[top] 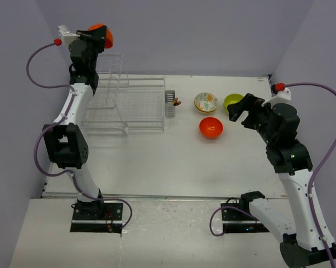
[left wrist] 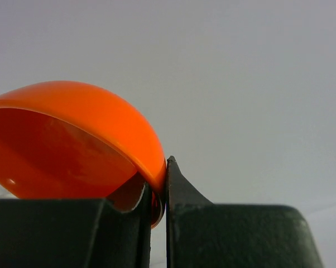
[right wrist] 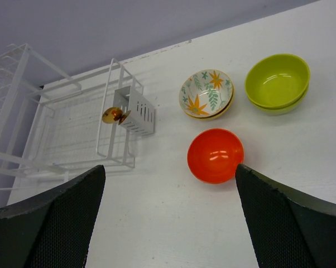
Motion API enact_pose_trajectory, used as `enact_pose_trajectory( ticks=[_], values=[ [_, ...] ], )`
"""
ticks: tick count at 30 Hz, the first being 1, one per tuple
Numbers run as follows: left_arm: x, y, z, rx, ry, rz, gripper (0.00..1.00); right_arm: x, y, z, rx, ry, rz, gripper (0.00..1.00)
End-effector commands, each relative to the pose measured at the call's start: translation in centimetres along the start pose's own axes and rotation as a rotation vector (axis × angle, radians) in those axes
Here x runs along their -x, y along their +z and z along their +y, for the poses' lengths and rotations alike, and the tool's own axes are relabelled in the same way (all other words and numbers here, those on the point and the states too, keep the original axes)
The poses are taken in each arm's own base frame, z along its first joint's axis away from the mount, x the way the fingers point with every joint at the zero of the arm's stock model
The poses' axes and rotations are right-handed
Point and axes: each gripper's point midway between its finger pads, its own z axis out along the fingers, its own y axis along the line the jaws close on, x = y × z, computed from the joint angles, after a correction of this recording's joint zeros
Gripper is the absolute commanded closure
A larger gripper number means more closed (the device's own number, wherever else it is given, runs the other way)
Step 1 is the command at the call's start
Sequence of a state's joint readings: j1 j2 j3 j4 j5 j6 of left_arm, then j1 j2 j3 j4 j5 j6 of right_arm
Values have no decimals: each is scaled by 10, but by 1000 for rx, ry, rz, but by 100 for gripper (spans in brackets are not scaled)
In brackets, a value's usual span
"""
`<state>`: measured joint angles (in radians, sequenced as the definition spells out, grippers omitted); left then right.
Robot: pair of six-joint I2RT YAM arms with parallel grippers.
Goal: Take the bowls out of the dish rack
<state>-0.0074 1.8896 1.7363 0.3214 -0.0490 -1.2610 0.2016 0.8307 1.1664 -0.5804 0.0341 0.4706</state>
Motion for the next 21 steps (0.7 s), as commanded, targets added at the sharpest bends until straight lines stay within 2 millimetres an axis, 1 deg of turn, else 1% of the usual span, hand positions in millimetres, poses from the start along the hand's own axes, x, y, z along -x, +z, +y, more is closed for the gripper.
enact_pose_trajectory(
  ticks=[1,2,3,4,5,6,7,8,9,10,11,12,13,14,15,16,17,18,19,20,21],
  values=[
    [25,-37,-113,-347,96,-40,100,14,-3,8,23,-12,-22,1],
    [22,-40,-121,-386,128,-25,100,15,-3,9,26,-12,-24,1],
    [6,-46,-130,-450,179,52,100,14,-2,10,32,-12,-21,1],
    [1,-54,-157,-534,234,84,100,19,-3,12,32,-13,-31,1],
    [-23,-62,-171,-606,333,150,100,18,-1,10,19,-14,-17,1],
    [-63,-76,-176,-701,412,313,100,22,0,9,6,-10,-25,1],
    [-83,-89,-195,-726,479,413,100,30,-3,12,4,-4,-42,1],
    [-133,-110,-202,-828,649,500,100,33,-2,11,-6,-1,-42,1],
    [-163,-133,-206,-884,734,588,100,35,2,10,-20,4,-32,1],
    [-226,-169,-182,-911,900,730,100,43,0,11,-18,20,-31,1],
    [-248,-189,-173,-929,995,752,100,45,2,12,-15,29,-21,1],
    [-252,-216,-180,-950,1102,713,100,44,9,13,-9,43,8,1],
    [-288,-241,-125,-976,1242,806,100,52,6,20,29,48,10,1],
    [-318,-289,-125,-1081,1276,858,100,50,6,21,30,47,31,1],
    [-326,-321,-98,-1103,1324,920,100,58,5,25,40,30,29,1],
    [-334,-341,-88,-1166,1383,932,100,57,4,28,53,22,47,1],
    [-347,-373,-87,-1236,1397,963,100,50,3,25,38,13,86,1],
    [-349,-385,-70,-1219,1443,985,100,48,5,24,32,3,107,1],
    [-355,-401,-66,-1255,1472,1002,100,43,6,25,45,-2,131,1],
    [-357,-407,-61,-1258,1494,1019,100,34,7,24,47,-9,167,1],
    [-360,-412,-58,-1267,1512,1039,100,27,10,24,51,-19,200,3]
  ],
)
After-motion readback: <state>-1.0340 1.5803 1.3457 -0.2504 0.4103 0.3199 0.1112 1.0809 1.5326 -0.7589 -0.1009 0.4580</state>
